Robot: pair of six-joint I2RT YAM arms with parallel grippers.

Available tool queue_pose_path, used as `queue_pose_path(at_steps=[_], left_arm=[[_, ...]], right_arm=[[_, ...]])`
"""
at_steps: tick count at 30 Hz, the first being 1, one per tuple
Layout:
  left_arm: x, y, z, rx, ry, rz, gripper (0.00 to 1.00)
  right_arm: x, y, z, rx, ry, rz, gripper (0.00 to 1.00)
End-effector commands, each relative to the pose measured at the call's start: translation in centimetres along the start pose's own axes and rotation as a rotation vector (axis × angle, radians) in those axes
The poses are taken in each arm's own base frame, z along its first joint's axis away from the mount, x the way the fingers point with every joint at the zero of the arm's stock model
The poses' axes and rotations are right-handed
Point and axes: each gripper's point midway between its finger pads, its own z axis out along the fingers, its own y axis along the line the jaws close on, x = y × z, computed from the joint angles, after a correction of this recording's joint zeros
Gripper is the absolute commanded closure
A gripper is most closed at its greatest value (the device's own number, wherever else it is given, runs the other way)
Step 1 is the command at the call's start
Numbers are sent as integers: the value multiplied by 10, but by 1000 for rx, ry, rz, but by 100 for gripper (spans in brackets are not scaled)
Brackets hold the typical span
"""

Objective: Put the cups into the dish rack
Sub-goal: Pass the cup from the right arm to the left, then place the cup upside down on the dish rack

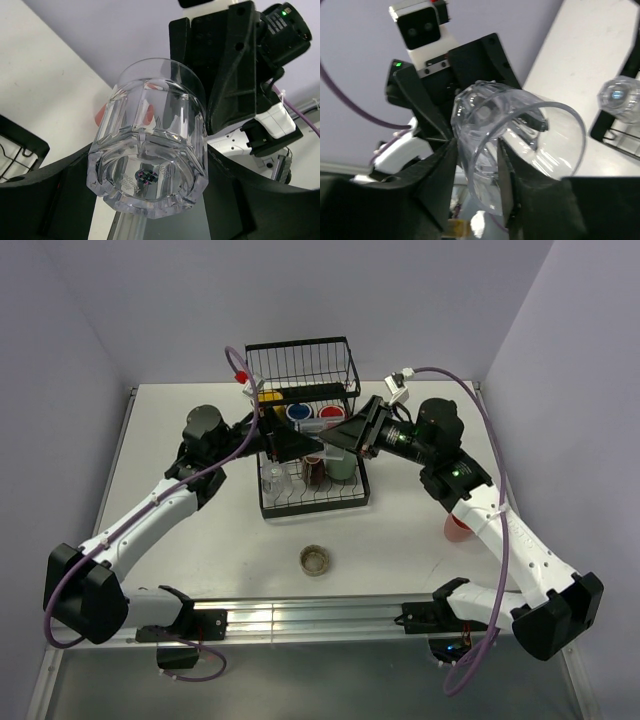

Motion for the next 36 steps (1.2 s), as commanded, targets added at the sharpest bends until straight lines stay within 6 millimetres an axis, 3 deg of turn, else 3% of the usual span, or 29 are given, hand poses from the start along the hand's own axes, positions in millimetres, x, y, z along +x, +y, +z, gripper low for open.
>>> queue_pose_path(at_steps=[1, 6, 10, 15, 20, 26, 36], left_arm=[[-23, -28, -4, 25, -78, 99, 100], [-25, -21, -9, -43, -97, 110, 100], [-31, -11, -12, -136, -114, 113, 100], [-29, 15, -19, -288, -93, 107, 100], [-24, 50, -24, -465, -64, 103, 100], [-6, 83, -19, -686, 33, 138, 100], [36, 115, 3, -877, 218, 190, 100]], right_arm=[[-7, -4, -8, 79, -53, -77, 54], [-12, -14, -15, 150, -97, -86, 51], [-27, -28, -36, 286, -204, -121, 49], [-47, -66, -76, 532, -371, -135, 49], [-54, -105, -98, 712, -436, -148, 48], [-52, -157, -103, 871, -422, -134, 52], [-38, -232, -85, 1040, -330, -112, 60]])
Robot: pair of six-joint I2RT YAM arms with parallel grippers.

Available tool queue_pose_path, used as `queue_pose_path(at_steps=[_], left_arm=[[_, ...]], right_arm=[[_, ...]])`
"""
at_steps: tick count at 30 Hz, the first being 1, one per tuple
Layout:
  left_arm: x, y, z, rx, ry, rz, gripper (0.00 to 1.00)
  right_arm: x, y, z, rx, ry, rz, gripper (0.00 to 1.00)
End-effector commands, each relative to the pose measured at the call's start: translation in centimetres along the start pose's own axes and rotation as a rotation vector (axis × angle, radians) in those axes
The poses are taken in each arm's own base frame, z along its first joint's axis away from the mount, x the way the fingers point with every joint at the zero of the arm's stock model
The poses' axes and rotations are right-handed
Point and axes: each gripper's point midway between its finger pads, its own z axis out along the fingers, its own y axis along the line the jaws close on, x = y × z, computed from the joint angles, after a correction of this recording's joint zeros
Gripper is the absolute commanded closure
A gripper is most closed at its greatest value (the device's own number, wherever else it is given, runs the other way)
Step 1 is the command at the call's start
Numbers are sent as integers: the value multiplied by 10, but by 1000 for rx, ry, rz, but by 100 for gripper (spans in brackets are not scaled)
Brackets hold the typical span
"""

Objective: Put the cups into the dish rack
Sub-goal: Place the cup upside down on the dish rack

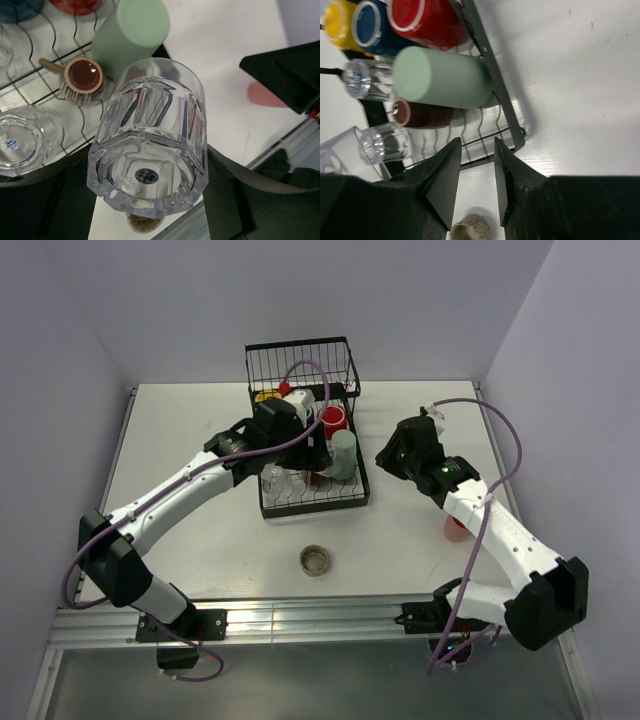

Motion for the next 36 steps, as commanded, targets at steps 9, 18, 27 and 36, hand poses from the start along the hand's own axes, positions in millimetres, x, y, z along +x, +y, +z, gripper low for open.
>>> queue_pose_path(at_steps=[9, 18, 27, 36], left_arm=[[11, 8, 30, -180, 52, 117, 100], [20, 12, 48, -211, 90, 136, 100], [27, 13, 61, -214, 125, 143, 100], [39, 22, 70, -242, 160, 142, 100]], right_arm=[[16, -15, 49, 88, 19, -41, 61], [34, -19, 71, 130, 46, -78, 61], [47, -27, 83, 161, 72, -97, 61], [63, -31, 91, 166, 105, -107, 62]])
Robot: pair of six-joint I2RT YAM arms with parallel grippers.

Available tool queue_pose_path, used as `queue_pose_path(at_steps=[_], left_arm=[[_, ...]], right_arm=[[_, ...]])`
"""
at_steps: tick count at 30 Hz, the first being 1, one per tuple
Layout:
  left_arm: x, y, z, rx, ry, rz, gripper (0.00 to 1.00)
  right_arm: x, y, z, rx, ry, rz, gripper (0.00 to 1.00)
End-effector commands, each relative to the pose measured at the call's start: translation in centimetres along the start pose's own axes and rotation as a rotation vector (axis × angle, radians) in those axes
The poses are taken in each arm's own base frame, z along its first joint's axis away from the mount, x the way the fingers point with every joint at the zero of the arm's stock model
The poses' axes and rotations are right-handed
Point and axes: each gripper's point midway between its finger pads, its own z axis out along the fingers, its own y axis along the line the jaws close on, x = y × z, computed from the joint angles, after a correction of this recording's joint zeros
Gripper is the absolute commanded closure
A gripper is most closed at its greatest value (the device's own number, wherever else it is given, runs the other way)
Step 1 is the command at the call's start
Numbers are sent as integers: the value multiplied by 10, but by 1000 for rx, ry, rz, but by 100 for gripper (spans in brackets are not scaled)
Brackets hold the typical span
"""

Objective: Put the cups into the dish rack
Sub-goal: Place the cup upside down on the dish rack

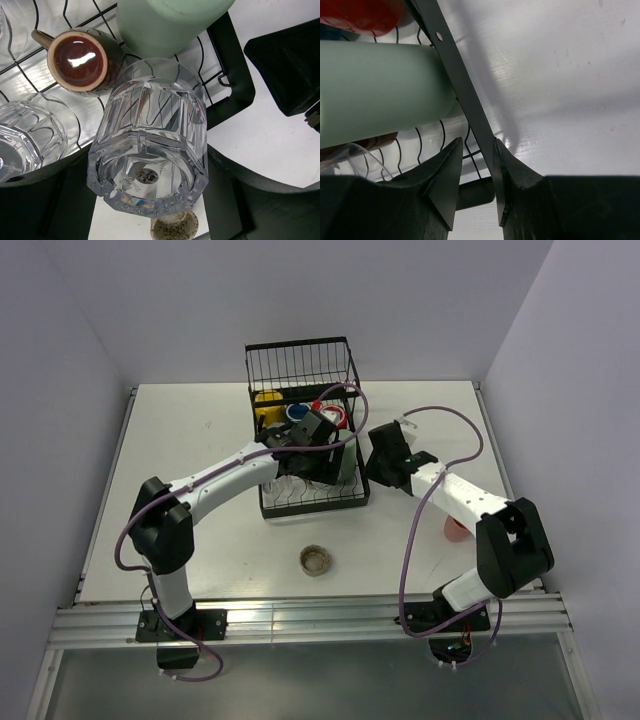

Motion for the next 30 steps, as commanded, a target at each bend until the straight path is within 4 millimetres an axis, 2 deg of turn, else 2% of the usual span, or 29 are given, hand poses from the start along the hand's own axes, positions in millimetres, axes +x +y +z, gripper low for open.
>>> queue_pose_path(at_steps=[1, 13, 30], left_arm=[[-18, -7, -6, 8, -54, 15, 100], [-6, 7, 11, -72, -3, 15, 100], [2, 20, 19, -151, 33, 21, 100]], right_arm=[[3, 1, 6, 2, -16, -11, 62], [19, 1, 13, 6, 13, -31, 63], [29, 0, 19, 8, 37, -41, 64]])
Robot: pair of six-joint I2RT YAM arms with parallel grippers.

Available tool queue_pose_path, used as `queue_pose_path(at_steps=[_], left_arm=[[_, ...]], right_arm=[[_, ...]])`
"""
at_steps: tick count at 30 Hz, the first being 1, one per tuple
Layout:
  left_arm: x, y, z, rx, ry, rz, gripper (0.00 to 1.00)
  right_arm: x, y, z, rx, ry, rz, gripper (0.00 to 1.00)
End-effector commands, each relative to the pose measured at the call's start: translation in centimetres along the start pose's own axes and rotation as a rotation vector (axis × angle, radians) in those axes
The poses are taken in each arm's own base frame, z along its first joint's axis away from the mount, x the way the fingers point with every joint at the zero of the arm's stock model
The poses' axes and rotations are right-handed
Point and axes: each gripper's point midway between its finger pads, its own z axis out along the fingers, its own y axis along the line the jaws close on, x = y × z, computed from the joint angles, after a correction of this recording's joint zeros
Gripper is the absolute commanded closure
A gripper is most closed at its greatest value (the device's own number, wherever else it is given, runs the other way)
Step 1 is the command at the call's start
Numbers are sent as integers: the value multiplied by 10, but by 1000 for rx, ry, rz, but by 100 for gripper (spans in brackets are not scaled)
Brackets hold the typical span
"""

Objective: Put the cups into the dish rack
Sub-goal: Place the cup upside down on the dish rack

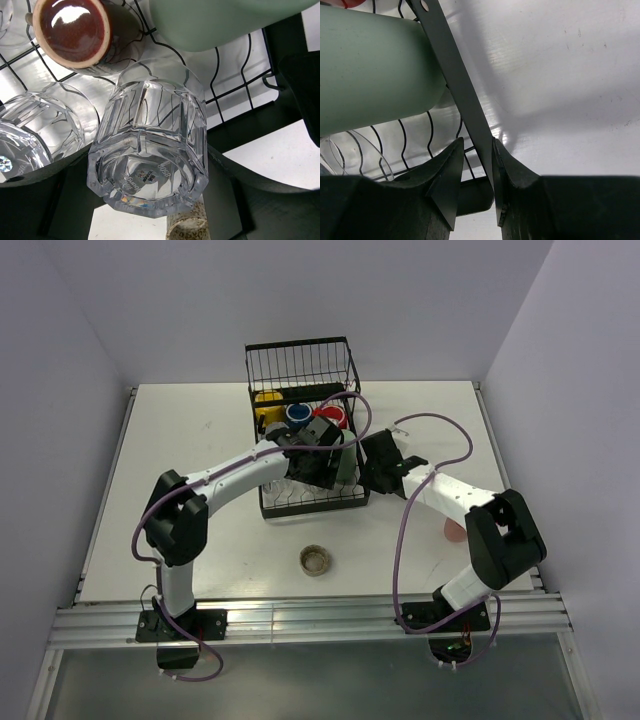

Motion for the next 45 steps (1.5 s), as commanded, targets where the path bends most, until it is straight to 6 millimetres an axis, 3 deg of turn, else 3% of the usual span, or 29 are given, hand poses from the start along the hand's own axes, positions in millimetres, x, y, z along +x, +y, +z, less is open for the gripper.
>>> queue_pose_path(at_steps=[1, 21, 27, 30, 33, 36, 45], left_arm=[[-16, -1, -5, -22, -43, -2, 100], [-8, 14, 1, -56, -8, -14, 100], [-6, 14, 3, -56, 4, -13, 84], [-6, 14, 2, -58, 1, -13, 63], [-6, 15, 1, -59, 2, -13, 54], [-6, 14, 1, -56, -1, -12, 38], [-9, 12, -3, -45, -11, -6, 26]], right_arm=[[1, 4, 4, -10, -15, -1, 64], [4, 3, 6, -7, -2, -10, 64], [5, 2, 6, -2, 1, -12, 64], [5, 2, 5, -3, 2, -12, 64], [6, 2, 5, 0, 3, -14, 64], [5, 2, 5, 1, 2, -13, 64], [4, 2, 3, 5, 4, -16, 63]])
